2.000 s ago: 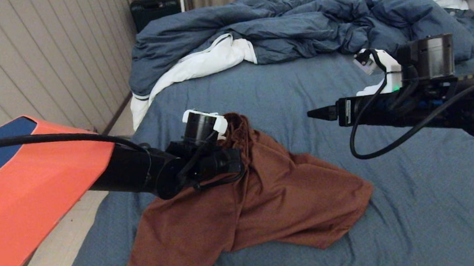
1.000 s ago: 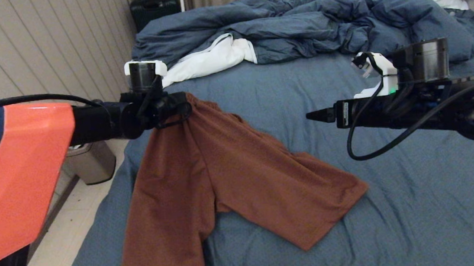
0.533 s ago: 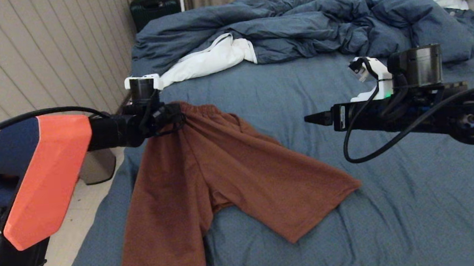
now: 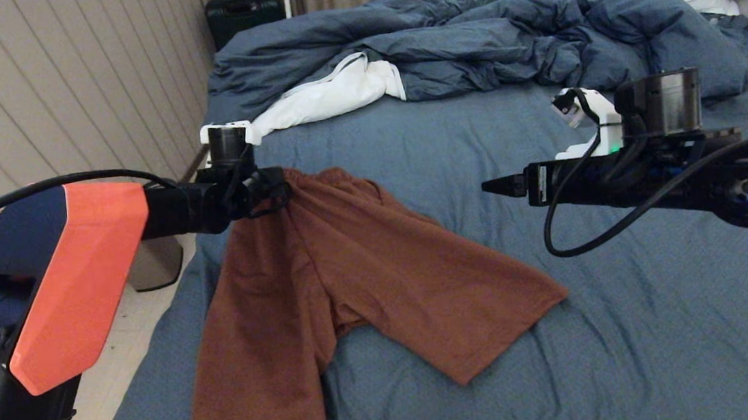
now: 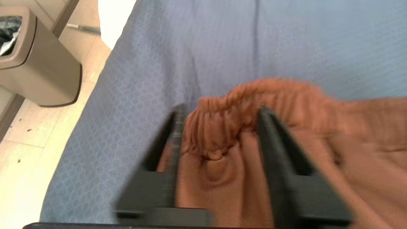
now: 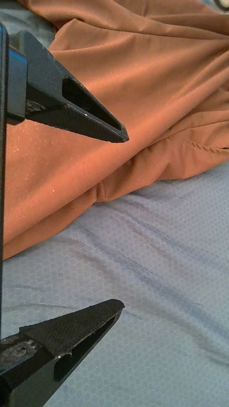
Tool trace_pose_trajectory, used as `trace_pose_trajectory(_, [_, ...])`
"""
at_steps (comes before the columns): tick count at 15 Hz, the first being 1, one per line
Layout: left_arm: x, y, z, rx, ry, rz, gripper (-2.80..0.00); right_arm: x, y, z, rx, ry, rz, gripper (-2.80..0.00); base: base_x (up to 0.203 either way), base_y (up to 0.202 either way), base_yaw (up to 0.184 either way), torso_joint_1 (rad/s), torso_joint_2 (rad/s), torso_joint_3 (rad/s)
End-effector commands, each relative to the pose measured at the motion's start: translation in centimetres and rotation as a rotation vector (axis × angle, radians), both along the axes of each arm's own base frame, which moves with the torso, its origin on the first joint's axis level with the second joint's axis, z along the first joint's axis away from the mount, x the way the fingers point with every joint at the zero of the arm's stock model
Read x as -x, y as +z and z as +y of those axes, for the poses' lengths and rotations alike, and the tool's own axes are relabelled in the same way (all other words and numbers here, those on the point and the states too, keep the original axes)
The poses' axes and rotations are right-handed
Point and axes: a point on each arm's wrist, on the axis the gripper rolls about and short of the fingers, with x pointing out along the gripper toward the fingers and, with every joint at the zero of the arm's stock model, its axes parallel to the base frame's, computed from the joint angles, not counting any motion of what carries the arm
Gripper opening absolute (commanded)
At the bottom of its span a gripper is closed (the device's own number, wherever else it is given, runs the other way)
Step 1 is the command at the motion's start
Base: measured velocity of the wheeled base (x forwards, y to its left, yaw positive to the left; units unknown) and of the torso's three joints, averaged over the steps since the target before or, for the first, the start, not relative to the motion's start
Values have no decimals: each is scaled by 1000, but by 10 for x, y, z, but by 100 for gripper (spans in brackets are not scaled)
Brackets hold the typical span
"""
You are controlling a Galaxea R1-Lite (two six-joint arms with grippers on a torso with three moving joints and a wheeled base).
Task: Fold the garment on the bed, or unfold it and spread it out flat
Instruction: Unford the brown shorts
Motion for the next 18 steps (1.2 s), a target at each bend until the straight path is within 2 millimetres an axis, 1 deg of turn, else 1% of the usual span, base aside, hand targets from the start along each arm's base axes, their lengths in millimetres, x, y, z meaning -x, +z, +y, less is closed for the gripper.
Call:
trace_pose_trajectory(1, [9,21,1,26,1,-34,0,0,1,0,-2,2,-3,0,0,0,0,0,0,0])
trace_pose_trajectory(4, [26,38,-5,78,-8,-16,0,1,0,0,-1,2,-2,0,0,0,0,0,0,0])
trace_pose_trajectory(6, [42,47,-11,87,-28,1,0,1,1,0,6,6,-5,0,0,0,0,0,0,0])
trace_pose_trajectory(8, [59,50,-14,83,-45,28,0,3,4,0,4,7,-15,0,0,0,0,0,0,0])
trace_pose_trajectory(9, [73,49,-13,77,-54,57,-280,5,6,0,2,8,-20,-280,0,0,0,0,0,0])
trace_pose_trajectory(11, [109,64,-5,87,-66,72,-280,12,11,-1,2,13,-31,-280,0,0,0,0,0,0])
trace_pose_trajectory(13, [147,77,10,95,-69,87,-280,19,16,0,0,21,-40,-280,0,0,0,0,0,0])
trace_pose_trajectory(14, [168,79,19,98,-66,101,-280,21,19,0,-3,24,-46,-280,0,0,0,0,0,0])
trace_pose_trajectory(15, [189,76,29,99,-61,126,-280,23,19,0,-4,25,-45,-280,0,0,0,0,0,0])
trace_pose_trajectory(16, [206,65,37,97,-53,167,-280,25,19,-1,-7,23,-42,-280,0,0,0,0,0,0])
trace_pose_trajectory(18, [238,34,53,93,-26,271,-280,35,17,-4,-21,15,-23,-280,0,0,0,0,0,0])
